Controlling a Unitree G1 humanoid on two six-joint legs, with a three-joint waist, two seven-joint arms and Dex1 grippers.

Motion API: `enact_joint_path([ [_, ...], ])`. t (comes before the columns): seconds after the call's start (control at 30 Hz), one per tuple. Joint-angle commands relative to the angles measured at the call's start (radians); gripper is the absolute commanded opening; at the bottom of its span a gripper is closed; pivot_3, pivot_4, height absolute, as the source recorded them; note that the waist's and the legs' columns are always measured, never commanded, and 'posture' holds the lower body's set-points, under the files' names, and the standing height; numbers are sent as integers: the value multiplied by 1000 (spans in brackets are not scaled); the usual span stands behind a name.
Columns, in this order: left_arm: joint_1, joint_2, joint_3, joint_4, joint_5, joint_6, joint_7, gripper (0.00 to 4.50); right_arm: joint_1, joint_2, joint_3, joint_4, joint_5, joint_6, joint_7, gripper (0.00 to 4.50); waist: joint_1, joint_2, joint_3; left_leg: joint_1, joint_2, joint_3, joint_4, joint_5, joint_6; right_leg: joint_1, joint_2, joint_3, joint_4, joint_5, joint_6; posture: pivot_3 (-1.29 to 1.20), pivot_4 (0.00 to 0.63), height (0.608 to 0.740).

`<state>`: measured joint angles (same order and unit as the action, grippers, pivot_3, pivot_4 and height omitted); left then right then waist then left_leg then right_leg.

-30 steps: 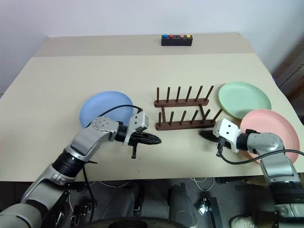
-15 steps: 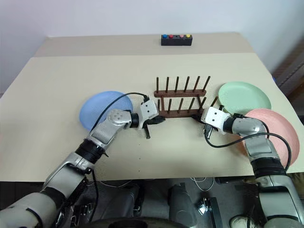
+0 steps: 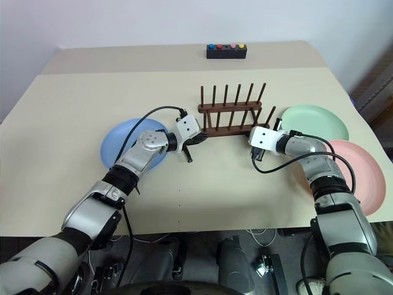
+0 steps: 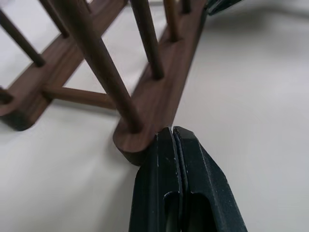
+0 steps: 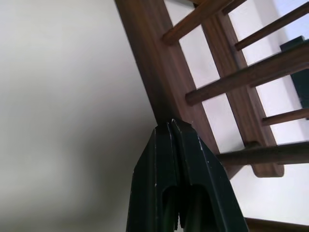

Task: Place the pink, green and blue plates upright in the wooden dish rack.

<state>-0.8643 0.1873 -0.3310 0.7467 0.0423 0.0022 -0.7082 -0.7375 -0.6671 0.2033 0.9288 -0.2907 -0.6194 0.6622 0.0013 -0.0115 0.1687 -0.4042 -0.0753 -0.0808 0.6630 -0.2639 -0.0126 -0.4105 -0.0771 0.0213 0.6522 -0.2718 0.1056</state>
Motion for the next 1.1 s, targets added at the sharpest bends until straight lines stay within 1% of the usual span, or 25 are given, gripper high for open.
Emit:
enact_joint_path([
  [0.03, -46, -4, 40, 42, 6, -48, 9, 0, -60, 14, 6, 54, -18, -36, -46, 26, -4, 0, 0, 0, 0, 0, 0, 0, 0, 0, 0, 0, 0, 0, 0, 0, 150, 740],
  [0.13, -64, -4, 46, 76, 10, -74, 0, 0, -84, 18, 21, 91, -41, -55, -75, 26, -13, 0, 0, 0, 0, 0, 0, 0, 0, 0, 0, 0, 0, 0, 0, 0, 150, 740],
  [0.3, -68, -10, 48, 100, 30, -102, 1, 0, -104, 30, -1, 124, -10, -75, -85, 26, -16, 0, 0, -1, 0, 0, 0, 0, 0, -1, 0, 0, 0, 0, 0, 0, 150, 740],
  [0.47, -53, -13, 56, 69, 16, -89, -34, 0, -83, 29, -35, 94, 73, -82, -8, 26, -15, 0, 0, -1, 0, 0, 0, 0, 0, -1, 0, 0, 0, 0, 0, 0, 150, 740],
  [0.57, -34, 3, 84, -14, -42, -21, -110, 0, -33, 30, -97, -13, 237, -13, 152, 26, -16, 0, 0, -1, 0, 0, 0, 0, 0, -1, 0, 0, 0, 0, 0, 0, 150, 740],
  [0.63, -1, 24, 111, -121, -106, 61, -186, 0, 22, 13, -133, -142, 348, 81, 262, 26, -17, 0, 0, -1, 0, 0, 0, 0, 0, -1, 0, 0, 0, 0, 0, 0, 150, 740],
  [0.67, 18, 40, 117, -181, -135, 110, -230, 0, 53, 1, -148, -217, 409, 159, 324, 26, -17, 0, 0, -2, 0, -1, 0, 0, 0, -1, 0, 0, 0, 0, 0, 0, 150, 740],
  [0.7, 47, 68, 129, -268, -180, 177, -280, 240, 95, -23, -168, -319, 469, 230, 369, 258, -17, 0, 0, -2, 0, -1, 0, 0, 0, -1, -1, 0, 0, 0, 0, 0, 150, 740],
  [0.77, 90, 115, 146, -403, -244, 293, -338, 870, 163, -61, -205, -482, 561, 367, 426, 863, -16, 0, 0, -3, 1, -1, 0, 0, 0, -2, -2, 0, 0, 0, 0, 0, 150, 740],
  [0.87, 159, 196, 177, -596, -331, 429, -389, 2354, 266, -138, -270, -692, 665, 550, 457, 2333, -14, 1, 0, -4, 0, -2, 0, 0, 0, -3, -2, 1, 0, 0, 0, 0, 150, 740],
  [0.9, 176, 218, 191, -642, -360, 467, -398, 2904, 294, -161, -292, -740, 690, 597, 460, 2829, -12, 1, 0, -4, 0, -2, 1, 0, 1, -2, -2, 1, 0, 0, 0, 0, 150, 740],
  [1.0, 219, 277, 256, -755, -458, 542, -425, 4322, 381, -239, -381, -853, 740, 715, 453, 4317, -8, 1, 0, -3, 0, -3, 1, -3, 5, -2, -2, 0, 0, 0, 0, 0, 150, 740],
  [1.03, 228, 290, 279, -779, -488, 560, -430, 4441, 409, -261, -412, -883, 756, 751, 451, 4438, -7, 1, 0, -3, 0, -3, 1, -3, 5, -2, -2, 0, 0, 0, 0, 0, 150, 740],
  [1.1, 249, 306, 314, -817, -535, 570, -436, 4441, 460, -288, -463, -924, 773, 799, 442, 4438, -7, 1, 0, -3, 0, -3, 1, -3, 5, -1, -3, 0, -1, 0, 0, 0, 150, 740],
])
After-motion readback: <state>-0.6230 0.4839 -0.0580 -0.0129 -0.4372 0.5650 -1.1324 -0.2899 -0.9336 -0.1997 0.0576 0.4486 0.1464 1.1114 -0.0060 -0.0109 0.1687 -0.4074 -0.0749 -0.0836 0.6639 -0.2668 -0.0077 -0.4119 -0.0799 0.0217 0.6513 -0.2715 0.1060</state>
